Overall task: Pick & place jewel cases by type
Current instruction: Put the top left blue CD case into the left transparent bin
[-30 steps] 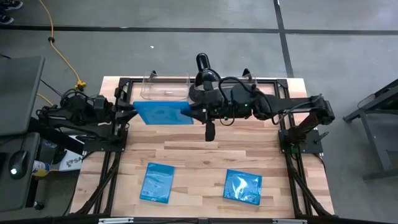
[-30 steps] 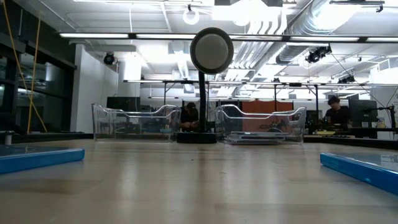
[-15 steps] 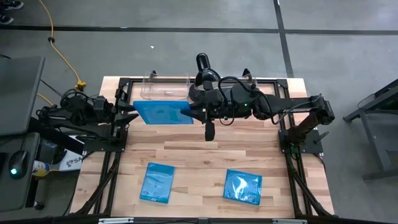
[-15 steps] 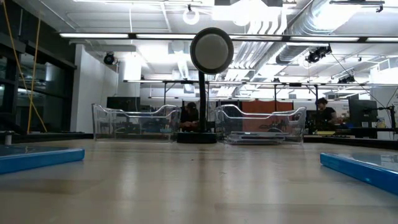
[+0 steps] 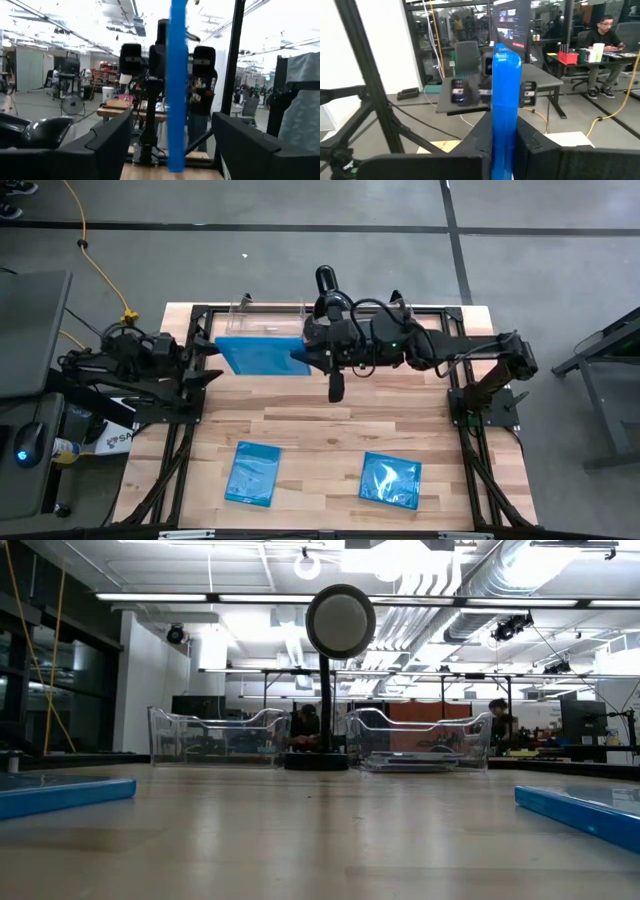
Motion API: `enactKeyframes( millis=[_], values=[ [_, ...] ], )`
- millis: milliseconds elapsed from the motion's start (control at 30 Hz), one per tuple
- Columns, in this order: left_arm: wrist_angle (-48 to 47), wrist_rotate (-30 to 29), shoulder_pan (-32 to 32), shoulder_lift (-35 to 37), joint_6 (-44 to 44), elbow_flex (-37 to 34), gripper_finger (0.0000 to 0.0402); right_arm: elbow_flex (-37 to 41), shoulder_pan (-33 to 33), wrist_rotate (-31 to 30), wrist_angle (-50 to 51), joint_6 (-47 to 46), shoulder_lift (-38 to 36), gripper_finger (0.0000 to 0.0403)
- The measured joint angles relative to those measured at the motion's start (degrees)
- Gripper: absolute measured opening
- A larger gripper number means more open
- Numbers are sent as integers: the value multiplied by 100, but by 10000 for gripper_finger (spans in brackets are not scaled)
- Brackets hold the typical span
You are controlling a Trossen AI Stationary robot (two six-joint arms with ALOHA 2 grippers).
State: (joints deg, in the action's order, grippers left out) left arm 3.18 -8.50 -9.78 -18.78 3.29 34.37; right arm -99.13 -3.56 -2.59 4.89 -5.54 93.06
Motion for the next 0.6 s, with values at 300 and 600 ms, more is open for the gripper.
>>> enactKeyframes(
  millis=[300, 600],
  values=[
    [-22, -398, -1, -253, 0, 0, 282, 0, 68, 178, -131, -63, 103, 17],
    [-27, -453, -1, -258, 2, 0, 282, 0, 132, 208, -201, -55, 122, 17]
  ],
)
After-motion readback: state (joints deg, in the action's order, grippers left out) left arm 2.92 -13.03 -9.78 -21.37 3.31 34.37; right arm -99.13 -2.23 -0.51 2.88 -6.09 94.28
